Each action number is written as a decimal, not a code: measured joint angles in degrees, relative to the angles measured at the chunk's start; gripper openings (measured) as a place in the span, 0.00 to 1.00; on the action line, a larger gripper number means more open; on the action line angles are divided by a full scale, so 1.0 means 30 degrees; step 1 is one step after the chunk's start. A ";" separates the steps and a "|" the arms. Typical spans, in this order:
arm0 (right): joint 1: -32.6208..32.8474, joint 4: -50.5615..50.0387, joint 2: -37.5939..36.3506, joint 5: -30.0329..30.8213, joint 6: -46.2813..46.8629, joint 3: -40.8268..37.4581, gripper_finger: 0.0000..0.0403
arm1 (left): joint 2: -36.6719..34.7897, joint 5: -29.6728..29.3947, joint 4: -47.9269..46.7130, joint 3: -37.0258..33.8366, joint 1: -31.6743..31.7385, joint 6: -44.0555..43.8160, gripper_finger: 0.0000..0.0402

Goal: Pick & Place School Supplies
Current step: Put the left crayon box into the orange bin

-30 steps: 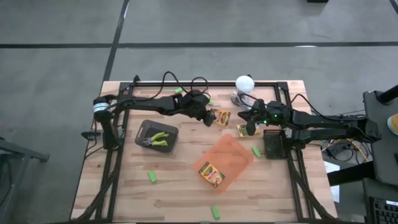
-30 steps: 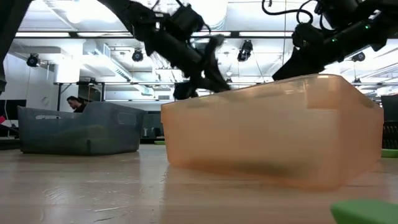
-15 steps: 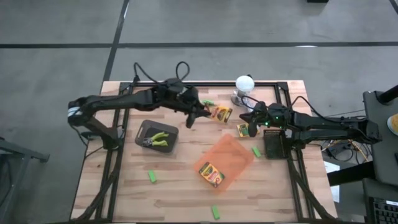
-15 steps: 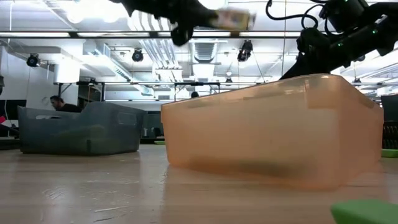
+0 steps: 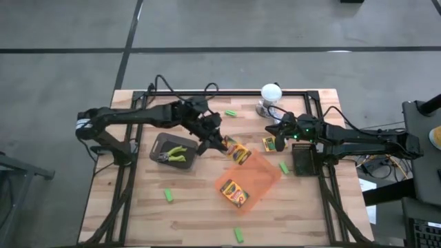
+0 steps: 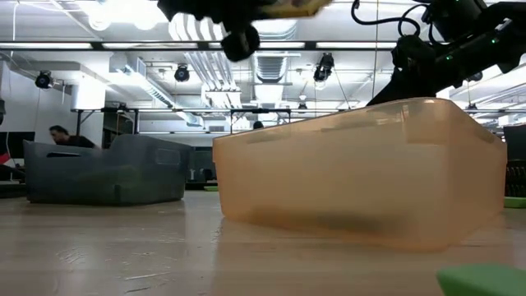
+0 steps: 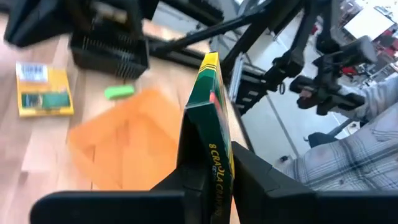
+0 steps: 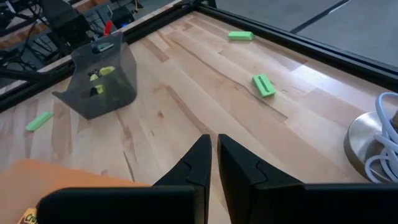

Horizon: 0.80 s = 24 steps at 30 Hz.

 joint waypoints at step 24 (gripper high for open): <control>0.0000 -0.0063 0.0062 -0.0051 -0.0883 -0.0036 0.07 | 0.5740 0.0290 0.3750 0.0000 -0.1380 -0.6065 0.13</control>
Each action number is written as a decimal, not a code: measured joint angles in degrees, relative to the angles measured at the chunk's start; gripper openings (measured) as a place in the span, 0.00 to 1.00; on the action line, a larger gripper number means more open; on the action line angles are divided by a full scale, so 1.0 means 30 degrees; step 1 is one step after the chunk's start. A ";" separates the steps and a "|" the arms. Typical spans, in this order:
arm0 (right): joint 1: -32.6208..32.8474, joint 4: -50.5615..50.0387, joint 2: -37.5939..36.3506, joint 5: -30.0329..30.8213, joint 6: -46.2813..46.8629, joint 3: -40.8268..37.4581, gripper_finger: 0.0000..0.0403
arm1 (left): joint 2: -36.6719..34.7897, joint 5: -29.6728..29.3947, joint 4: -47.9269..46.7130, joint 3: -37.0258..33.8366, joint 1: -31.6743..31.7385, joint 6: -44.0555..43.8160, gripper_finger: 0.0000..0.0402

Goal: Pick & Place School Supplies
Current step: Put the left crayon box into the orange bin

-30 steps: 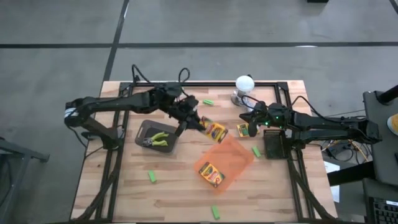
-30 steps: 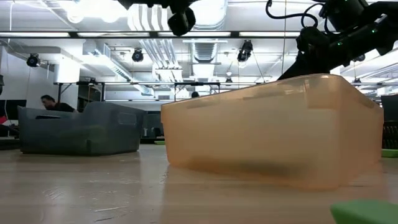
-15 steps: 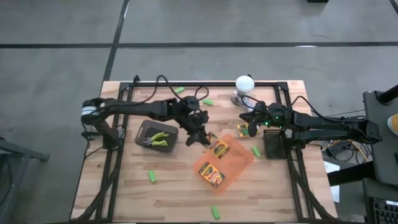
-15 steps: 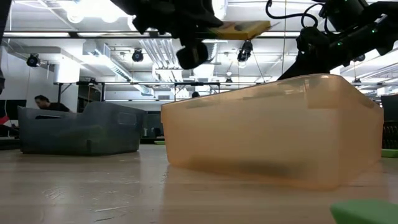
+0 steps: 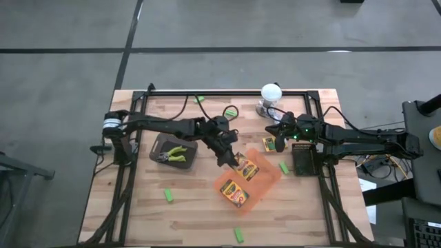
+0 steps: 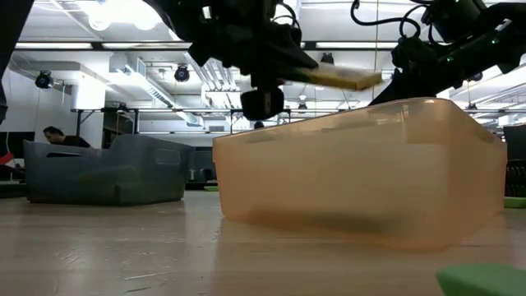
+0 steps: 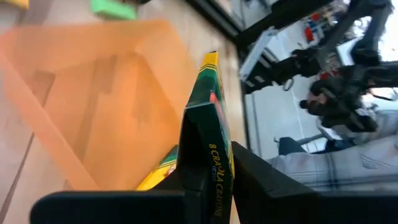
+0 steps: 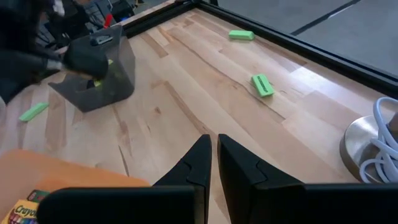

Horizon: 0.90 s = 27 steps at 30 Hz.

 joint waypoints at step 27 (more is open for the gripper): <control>0.0000 -0.0427 0.0000 -0.0008 -0.0840 -0.0015 0.07 | 0.0378 -0.6707 -0.0830 0.1647 -0.2202 1.0330 0.13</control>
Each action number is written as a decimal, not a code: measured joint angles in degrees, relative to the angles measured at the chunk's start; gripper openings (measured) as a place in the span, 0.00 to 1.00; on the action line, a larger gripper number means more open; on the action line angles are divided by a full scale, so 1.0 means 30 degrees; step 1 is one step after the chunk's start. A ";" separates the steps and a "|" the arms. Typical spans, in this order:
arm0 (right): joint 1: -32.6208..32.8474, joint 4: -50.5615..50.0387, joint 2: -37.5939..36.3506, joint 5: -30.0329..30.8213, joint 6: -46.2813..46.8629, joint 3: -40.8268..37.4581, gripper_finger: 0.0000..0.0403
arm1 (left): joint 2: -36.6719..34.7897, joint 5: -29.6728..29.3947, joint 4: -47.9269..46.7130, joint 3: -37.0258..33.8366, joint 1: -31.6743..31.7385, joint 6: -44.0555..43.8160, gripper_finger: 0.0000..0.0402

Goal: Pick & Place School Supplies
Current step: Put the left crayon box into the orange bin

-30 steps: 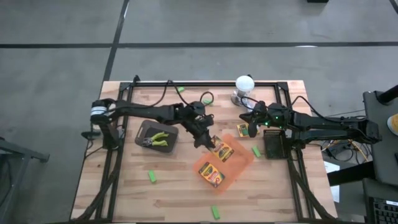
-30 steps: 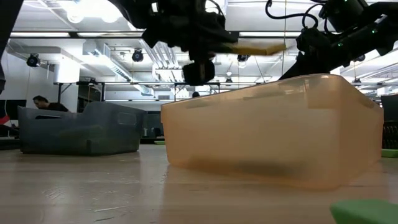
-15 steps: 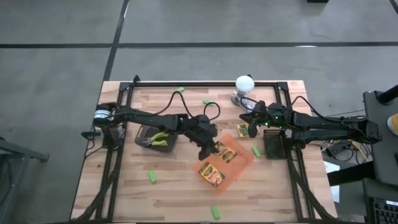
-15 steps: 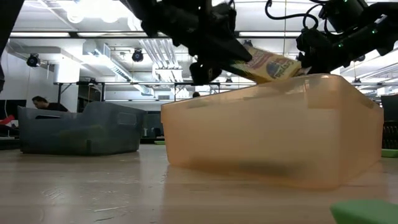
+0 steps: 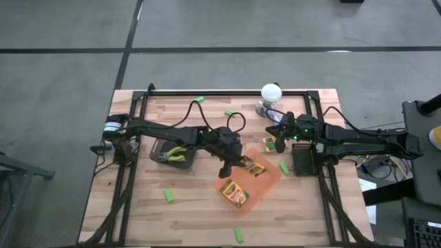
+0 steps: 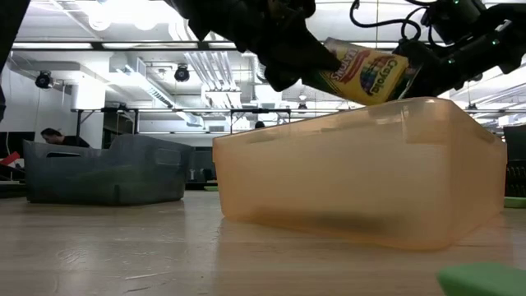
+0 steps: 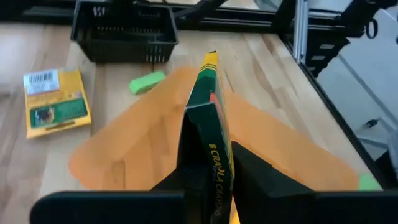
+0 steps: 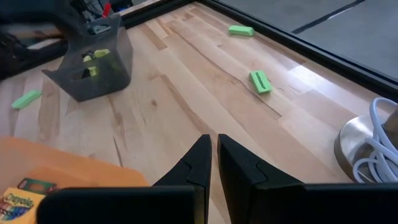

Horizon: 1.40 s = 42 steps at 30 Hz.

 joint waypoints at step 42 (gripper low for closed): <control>0.0000 0.1713 -0.0007 0.0015 0.1439 -0.2599 0.07 | 0.2885 -0.0882 -0.1845 -0.0058 -0.0435 0.4704 0.13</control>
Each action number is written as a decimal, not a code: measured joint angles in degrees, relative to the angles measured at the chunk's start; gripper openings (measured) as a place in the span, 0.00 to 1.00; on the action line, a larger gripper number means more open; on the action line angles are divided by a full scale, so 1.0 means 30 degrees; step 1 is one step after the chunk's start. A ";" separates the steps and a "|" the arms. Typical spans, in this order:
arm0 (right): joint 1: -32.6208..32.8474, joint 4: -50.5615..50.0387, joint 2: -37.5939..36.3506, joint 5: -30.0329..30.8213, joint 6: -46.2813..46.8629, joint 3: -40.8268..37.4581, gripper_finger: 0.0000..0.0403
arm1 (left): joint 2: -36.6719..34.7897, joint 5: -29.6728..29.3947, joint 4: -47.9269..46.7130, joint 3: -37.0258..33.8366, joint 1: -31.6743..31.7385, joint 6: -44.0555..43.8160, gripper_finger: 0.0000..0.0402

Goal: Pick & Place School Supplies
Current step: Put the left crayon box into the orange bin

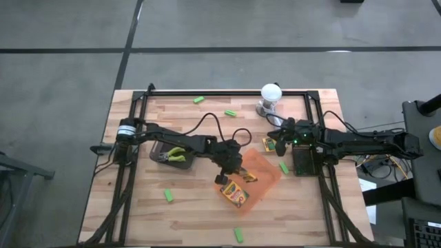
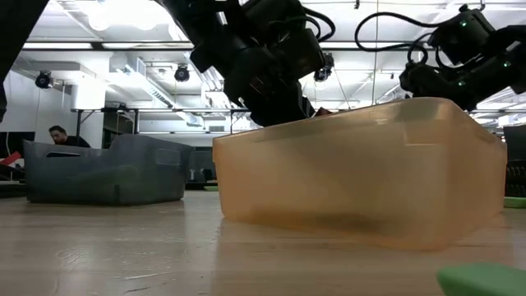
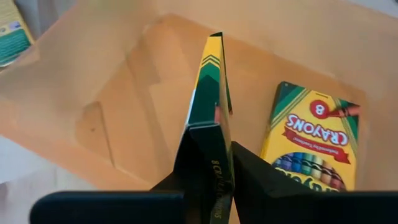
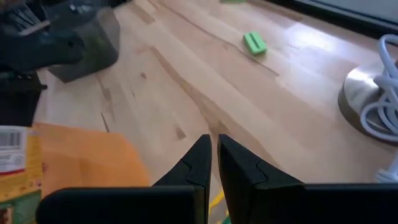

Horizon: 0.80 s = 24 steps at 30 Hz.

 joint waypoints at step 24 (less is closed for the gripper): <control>0.0000 0.0640 0.0007 0.0007 -0.0648 0.0107 0.07 | -0.0022 -0.2009 -0.0037 -0.0007 -0.0155 0.1425 0.30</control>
